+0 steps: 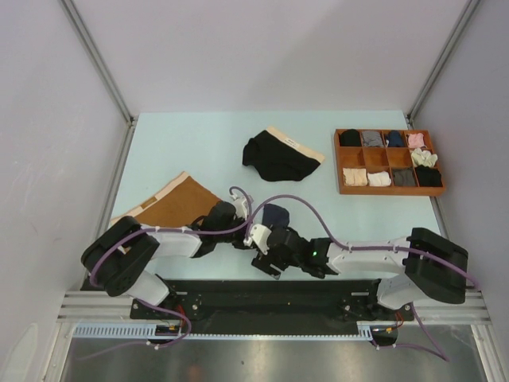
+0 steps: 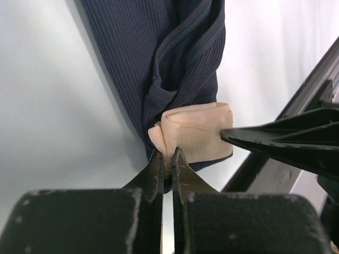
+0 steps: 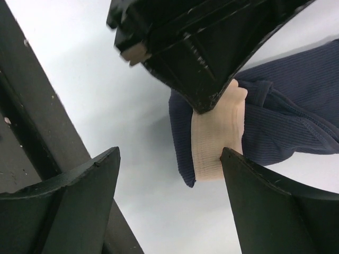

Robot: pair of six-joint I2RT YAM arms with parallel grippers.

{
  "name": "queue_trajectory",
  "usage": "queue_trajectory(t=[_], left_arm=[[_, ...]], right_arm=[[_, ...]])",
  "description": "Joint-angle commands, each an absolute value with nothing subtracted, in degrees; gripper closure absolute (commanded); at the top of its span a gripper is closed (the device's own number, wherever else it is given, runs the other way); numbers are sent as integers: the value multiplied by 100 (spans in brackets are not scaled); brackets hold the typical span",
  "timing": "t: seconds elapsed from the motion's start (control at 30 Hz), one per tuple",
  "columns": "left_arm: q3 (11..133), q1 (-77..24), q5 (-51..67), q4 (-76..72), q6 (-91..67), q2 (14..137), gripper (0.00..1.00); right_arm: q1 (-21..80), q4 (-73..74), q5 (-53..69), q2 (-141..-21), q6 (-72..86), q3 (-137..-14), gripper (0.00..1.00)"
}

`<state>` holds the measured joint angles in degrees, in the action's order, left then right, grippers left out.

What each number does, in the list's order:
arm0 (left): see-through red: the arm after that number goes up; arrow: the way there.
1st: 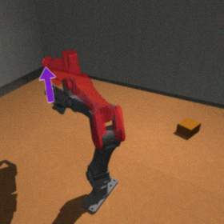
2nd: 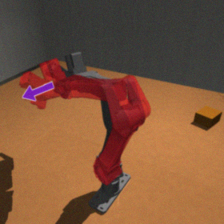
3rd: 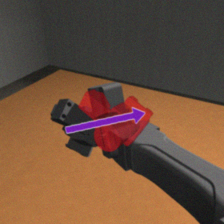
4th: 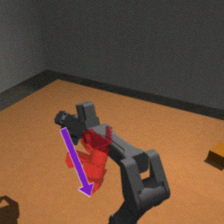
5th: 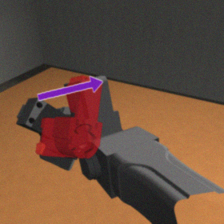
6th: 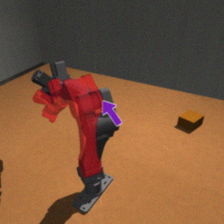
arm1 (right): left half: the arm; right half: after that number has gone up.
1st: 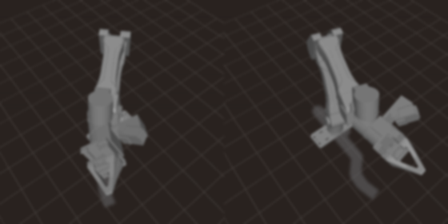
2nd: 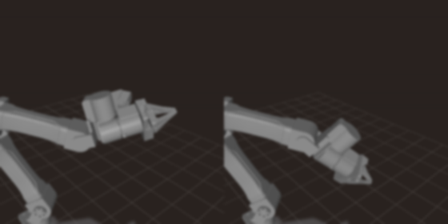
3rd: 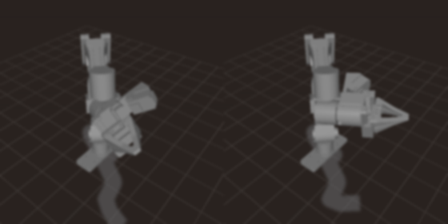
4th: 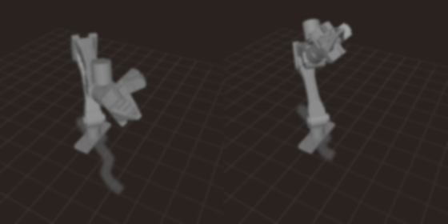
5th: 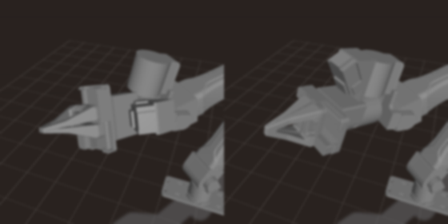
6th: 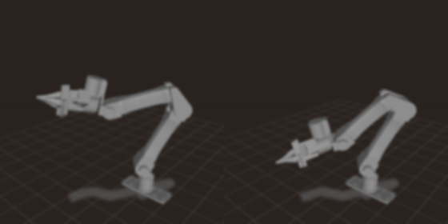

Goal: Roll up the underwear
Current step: Roll the underwear to the center of the board.

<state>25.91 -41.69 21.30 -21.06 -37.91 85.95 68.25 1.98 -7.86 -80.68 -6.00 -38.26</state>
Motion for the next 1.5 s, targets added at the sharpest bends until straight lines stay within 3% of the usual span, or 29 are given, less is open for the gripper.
queue_trajectory(t=[0.0, 0.23, 0.53, 0.9, 1.23, 1.47], left_arm=[[2268, -4201, 2329, -819, -3542, 8289, 100], [2303, -4201, 2215, -449, -3349, 7937, 100], [2355, -4201, 2347, -343, -3208, 7919, 100], [2461, -4175, 2426, -343, -3252, 8059, 100], [2426, -4122, 2487, -378, -3235, 8068, 100], [2443, -4122, 2557, -387, -3199, 8042, 100]], right_arm=[[7198, 123, -1599, -8288, -879, -3832, 18], [7409, 97, -2170, -8718, -967, -3946, 18], [7707, -359, -2986, -9079, -1186, -3859, 27], [8445, -984, -4244, -8939, -1573, -3525, 21], [8412, -792, -3683, -9158, -1538, -3611, 35], [8165, -352, -3112, -9597, -1521, -3972, 38]])
